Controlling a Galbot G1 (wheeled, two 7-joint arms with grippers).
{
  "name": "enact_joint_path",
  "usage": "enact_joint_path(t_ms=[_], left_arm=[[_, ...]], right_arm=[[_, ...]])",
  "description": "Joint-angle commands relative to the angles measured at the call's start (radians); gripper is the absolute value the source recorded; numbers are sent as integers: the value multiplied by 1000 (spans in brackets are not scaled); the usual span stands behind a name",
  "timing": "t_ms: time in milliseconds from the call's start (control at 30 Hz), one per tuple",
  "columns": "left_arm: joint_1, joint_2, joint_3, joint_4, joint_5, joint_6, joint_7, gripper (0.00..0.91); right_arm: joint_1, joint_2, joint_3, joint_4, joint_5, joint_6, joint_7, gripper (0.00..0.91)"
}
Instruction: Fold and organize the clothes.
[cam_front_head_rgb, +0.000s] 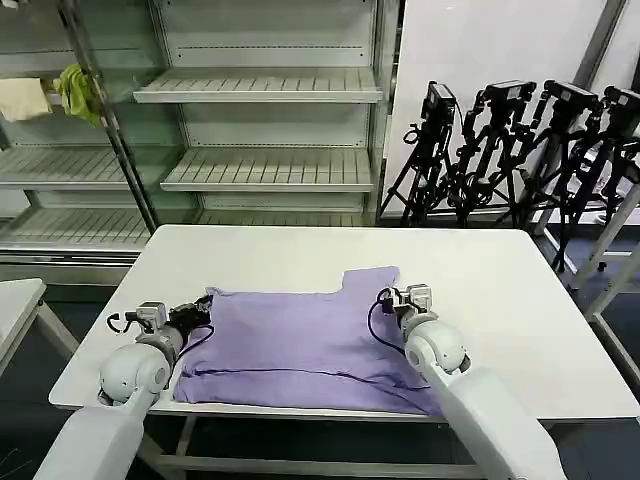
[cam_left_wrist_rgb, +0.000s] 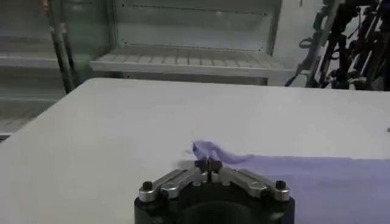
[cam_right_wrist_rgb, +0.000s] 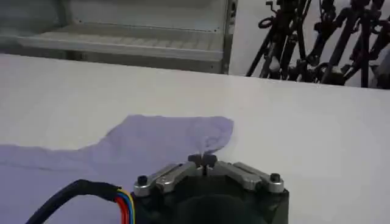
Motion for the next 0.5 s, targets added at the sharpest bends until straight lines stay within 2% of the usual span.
enact_joint_path(t_ms=[33, 500], left_arm=[[10, 1, -6, -25, -1, 0, 1, 0], [76, 12, -52, -96, -4, 1, 3, 10]], right_arm=[[0, -6, 16, 43, -3, 5, -1, 0], [-34, -35, 40, 129, 0, 5, 7, 0]])
